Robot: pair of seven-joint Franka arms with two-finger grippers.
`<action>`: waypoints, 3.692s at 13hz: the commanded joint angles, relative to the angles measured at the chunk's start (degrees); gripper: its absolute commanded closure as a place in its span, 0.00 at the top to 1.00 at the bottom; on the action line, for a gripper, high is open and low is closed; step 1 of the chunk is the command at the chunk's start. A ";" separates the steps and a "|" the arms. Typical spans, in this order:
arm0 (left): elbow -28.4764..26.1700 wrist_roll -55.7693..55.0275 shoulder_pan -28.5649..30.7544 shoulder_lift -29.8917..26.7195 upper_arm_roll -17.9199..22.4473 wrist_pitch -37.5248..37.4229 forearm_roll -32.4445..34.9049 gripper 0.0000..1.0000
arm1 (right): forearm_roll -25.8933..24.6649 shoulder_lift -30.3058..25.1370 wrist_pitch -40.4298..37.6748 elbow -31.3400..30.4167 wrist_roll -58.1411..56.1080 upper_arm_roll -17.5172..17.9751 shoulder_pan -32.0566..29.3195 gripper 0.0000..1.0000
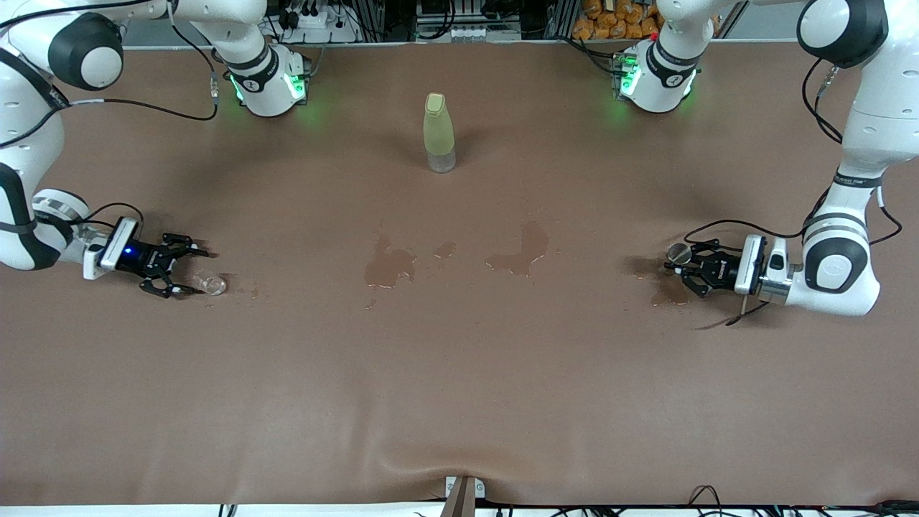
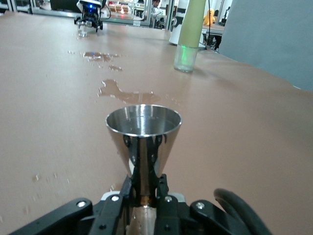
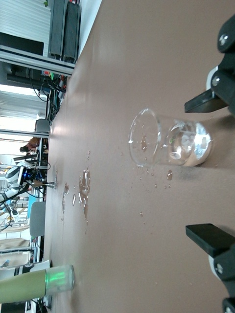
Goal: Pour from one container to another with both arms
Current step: 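Lift the jigger with the left gripper while the right gripper lifts the glass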
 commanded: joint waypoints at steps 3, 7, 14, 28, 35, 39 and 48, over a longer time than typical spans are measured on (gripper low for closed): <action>1.01 0.39 0.29 -1.91 -7.39 -1.46 -5.46 0.00 | 5.37 1.88 -1.27 0.04 -18.78 -0.07 -1.41 1.00; 1.10 -6.00 -1.38 -1.99 -10.92 -0.50 -12.93 0.00 | 8.36 3.02 -0.48 0.04 -19.04 0.11 -0.19 1.00; 1.98 -11.05 -6.02 -1.91 -16.73 12.93 -20.14 0.00 | 11.27 4.26 0.57 -0.57 -19.22 1.68 3.86 1.00; 2.86 -11.66 -28.97 -0.68 -16.29 37.37 -41.33 0.00 | 10.67 2.77 -0.04 -0.23 -12.84 2.92 5.35 0.00; 9.17 -12.01 -39.69 2.48 -14.45 45.38 -50.46 0.00 | 10.40 -3.38 -11.36 -0.14 7.82 2.48 9.39 0.00; 12.34 -11.75 -47.60 3.63 -8.75 46.17 -55.56 0.00 | 7.68 -12.32 -14.36 -0.66 20.56 2.30 11.41 0.00; 16.39 -11.31 -59.83 4.69 -2.49 49.25 -62.69 0.00 | 8.36 -29.82 -13.16 -10.57 39.14 2.13 20.98 0.00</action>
